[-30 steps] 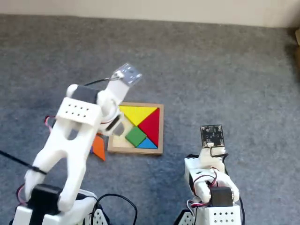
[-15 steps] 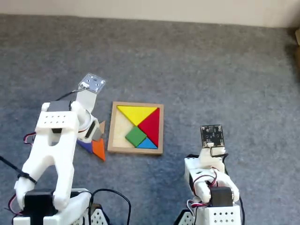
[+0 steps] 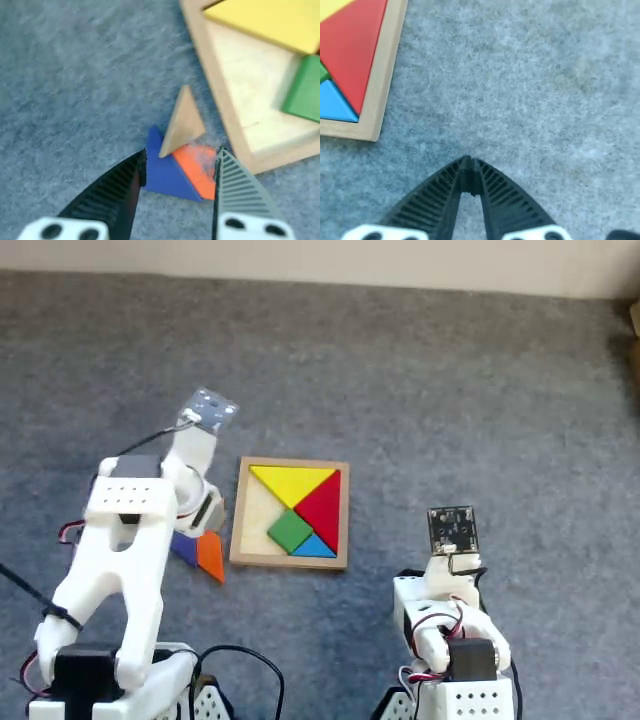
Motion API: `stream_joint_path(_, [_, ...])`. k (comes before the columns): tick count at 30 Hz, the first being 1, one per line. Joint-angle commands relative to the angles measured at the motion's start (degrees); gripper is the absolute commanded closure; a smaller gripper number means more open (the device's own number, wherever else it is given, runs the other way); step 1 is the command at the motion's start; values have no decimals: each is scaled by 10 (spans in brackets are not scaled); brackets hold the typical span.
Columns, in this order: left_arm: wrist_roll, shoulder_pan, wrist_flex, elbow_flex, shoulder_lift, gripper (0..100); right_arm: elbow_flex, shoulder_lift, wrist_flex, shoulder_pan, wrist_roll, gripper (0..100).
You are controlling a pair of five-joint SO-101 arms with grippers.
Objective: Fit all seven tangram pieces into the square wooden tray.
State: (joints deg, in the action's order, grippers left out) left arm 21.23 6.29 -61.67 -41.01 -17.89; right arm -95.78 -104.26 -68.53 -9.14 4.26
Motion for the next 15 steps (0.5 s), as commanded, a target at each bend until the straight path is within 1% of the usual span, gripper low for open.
stream_joint_path(1, [4,-32,8,5,-15,781,-63,-3,-1,8,-3,993])
stream_joint_path(7, [4,-29,4,34,2,781,-63,-3,-1,8,-3,993])
stream_joint_path(15, [5,-29,4,123,171,786,-63,-3,-1,8,-3,993])
